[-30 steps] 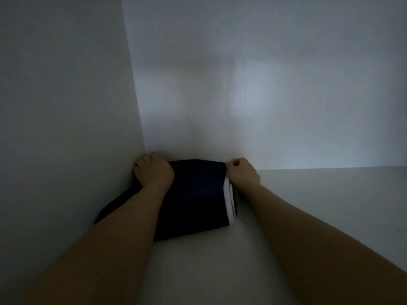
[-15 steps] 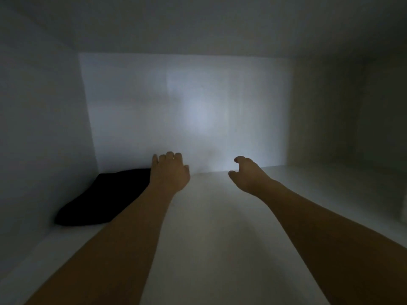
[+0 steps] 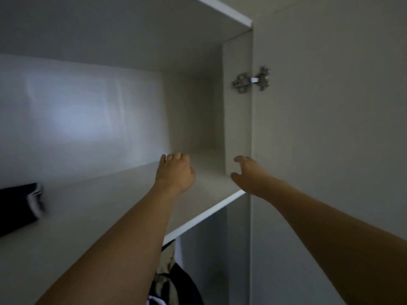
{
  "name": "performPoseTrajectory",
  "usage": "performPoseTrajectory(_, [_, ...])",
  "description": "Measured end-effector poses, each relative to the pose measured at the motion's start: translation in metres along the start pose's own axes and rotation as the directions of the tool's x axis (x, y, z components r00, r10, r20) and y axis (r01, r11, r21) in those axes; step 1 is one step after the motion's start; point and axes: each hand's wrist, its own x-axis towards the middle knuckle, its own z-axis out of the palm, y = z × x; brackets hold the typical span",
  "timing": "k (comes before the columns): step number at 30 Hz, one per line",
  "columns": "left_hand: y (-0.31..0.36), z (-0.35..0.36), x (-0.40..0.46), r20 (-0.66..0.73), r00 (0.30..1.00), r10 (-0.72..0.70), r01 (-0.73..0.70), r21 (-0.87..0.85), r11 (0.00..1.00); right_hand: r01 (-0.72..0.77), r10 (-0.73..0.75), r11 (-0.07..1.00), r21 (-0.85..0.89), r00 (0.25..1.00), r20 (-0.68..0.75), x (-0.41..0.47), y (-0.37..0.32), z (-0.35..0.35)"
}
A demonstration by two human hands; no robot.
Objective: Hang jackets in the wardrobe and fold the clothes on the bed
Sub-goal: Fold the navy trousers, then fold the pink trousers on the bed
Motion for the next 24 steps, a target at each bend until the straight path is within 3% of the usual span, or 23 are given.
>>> performPoseTrajectory(10, [0.252,-0.034,-0.096,-0.092,0.938,0.334,-0.343,-0.111,0.933,-0.278,0.27,0.96,-0.032,0.95,-0.156,-0.226,0.165,-0.126])
performPoseTrajectory(18, [0.485,-0.081,-0.223,-0.085,0.881,0.466,-0.471,-0.257,0.844,-0.46,0.432,0.884,-0.089,0.874,-0.221,-0.436,0.31,-0.228])
performPoseTrajectory(24, [0.634,-0.107,-0.303,-0.04,0.79,0.612,-0.591,-0.315,0.743,-0.581,0.555,0.809,-0.091,0.806,-0.205,-0.551,0.396,-0.287])
